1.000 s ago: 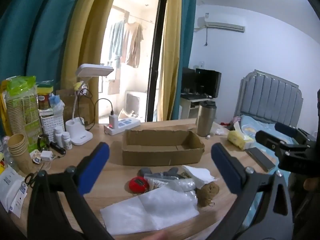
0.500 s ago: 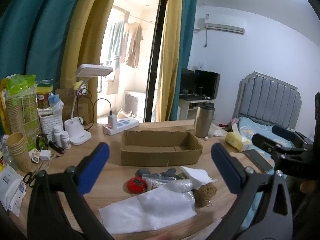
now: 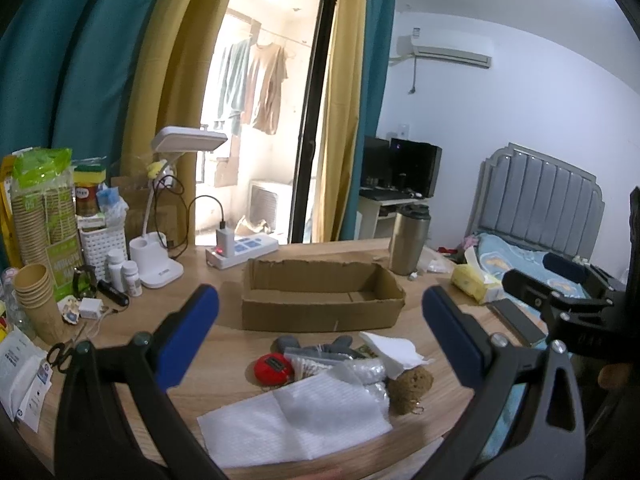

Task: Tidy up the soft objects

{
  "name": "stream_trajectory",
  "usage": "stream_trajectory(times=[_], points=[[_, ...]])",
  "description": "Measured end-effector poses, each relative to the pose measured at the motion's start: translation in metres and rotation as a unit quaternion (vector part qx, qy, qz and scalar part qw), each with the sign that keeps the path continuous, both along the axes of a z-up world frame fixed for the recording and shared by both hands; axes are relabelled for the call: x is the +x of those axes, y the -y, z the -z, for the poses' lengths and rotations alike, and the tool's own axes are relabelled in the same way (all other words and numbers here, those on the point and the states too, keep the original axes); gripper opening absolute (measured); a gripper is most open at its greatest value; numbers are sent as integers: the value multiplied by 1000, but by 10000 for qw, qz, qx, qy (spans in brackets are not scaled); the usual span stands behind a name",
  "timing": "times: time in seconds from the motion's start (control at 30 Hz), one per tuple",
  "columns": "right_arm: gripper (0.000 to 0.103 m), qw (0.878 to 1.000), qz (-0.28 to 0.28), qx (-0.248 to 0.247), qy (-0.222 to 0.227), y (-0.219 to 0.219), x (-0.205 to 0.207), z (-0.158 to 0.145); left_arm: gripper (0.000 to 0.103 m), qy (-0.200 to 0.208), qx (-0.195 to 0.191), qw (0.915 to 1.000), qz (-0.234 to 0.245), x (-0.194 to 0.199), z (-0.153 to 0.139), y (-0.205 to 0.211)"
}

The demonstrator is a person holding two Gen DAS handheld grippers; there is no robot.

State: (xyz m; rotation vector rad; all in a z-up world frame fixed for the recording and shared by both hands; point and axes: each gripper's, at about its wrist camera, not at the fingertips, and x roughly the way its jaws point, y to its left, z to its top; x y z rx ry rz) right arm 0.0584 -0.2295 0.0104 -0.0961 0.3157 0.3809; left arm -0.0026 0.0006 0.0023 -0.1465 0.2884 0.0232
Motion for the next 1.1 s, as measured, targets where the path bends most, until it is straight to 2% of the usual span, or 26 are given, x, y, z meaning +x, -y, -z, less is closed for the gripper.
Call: stream_trajectory(times=[1.1], points=[[103,10000,-77,-25,-57,-3,-4,0,103,-3,-20,10000,-35,-1,0,-3]])
